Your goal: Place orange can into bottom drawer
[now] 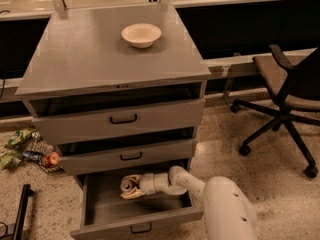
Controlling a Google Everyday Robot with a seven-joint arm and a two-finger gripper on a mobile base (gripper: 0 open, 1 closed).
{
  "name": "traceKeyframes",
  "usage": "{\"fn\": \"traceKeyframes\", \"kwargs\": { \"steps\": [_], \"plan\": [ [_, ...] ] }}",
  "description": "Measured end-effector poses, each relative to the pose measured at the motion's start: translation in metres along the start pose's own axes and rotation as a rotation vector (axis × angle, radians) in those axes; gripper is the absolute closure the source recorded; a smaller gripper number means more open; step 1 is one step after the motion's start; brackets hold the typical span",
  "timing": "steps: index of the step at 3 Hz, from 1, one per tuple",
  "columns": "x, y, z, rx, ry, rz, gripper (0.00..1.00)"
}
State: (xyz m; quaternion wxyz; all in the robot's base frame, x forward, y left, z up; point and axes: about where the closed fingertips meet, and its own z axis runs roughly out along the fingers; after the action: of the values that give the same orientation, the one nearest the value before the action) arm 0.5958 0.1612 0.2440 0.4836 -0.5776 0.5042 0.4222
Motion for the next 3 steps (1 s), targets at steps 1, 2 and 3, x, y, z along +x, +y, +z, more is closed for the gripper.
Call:
{"fn": "traceKeyframes", "kwargs": {
  "steps": [1, 2, 3],
  "plan": [
    [0.008, 0.005, 0.003, -0.013, -0.018, 0.037, 0.31],
    [0.011, 0.012, 0.009, -0.024, -0.026, 0.057, 0.08],
    [0.009, 0.017, 0.013, -0.025, -0.009, 0.072, 0.0]
  ]
}}
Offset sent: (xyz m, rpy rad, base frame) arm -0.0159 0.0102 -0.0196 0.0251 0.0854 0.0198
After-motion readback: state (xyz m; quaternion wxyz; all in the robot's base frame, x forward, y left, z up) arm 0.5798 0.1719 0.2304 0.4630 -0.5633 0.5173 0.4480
